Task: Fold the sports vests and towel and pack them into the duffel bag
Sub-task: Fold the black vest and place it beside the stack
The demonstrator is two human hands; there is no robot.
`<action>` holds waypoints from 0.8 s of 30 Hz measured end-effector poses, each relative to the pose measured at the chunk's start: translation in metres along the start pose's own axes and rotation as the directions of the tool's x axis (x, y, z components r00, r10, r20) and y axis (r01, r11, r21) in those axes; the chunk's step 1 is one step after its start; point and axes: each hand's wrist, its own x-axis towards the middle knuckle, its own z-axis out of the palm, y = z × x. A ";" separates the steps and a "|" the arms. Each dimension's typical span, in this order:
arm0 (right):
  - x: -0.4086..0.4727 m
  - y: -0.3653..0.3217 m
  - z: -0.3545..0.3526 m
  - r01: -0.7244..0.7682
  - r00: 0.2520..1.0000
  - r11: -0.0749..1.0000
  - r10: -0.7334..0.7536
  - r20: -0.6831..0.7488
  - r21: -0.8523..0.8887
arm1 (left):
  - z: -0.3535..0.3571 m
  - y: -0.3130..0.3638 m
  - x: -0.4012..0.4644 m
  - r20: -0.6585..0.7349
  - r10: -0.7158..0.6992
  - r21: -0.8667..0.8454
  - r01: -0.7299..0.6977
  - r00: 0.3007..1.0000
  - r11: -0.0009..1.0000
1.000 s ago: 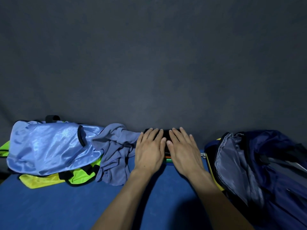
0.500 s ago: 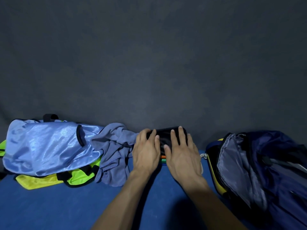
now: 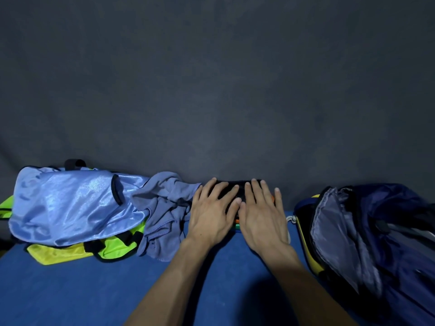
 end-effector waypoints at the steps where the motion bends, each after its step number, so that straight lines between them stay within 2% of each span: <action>1: 0.000 0.002 0.001 -0.004 1.000 1.000 0.004 -0.007 0.017 | 0.000 0.000 0.000 0.006 -0.002 -0.006 0.002 1.000 1.000; 7: -0.003 0.014 0.019 0.031 1.000 0.985 -0.030 -0.010 0.170 | 0.008 -0.011 -0.003 0.009 -0.127 -0.227 0.126 0.992 0.966; 10: -0.004 0.017 0.019 0.035 0.999 0.969 -0.038 0.005 0.245 | 0.008 -0.012 -0.004 0.043 -0.115 -0.201 0.121 0.992 0.972; 13: -0.001 0.020 0.011 0.043 0.999 0.976 -0.049 0.022 0.211 | -0.004 -0.014 -0.001 0.123 -0.057 -0.149 0.075 0.991 0.986; 15: 0.002 0.020 0.004 0.051 0.999 0.984 -0.049 -0.016 0.170 | -0.013 -0.014 0.000 0.152 0.003 -0.145 0.020 0.988 0.989; 21: -0.002 0.008 -0.008 0.056 0.995 0.992 -0.047 -0.084 0.111 | -0.044 -0.019 -0.006 0.059 0.107 -0.171 -0.096 0.992 0.981; 24: -0.006 0.004 -0.009 0.077 0.993 0.991 -0.066 -0.094 0.108 | -0.065 -0.026 -0.011 -0.037 0.129 -0.185 -0.134 0.991 0.974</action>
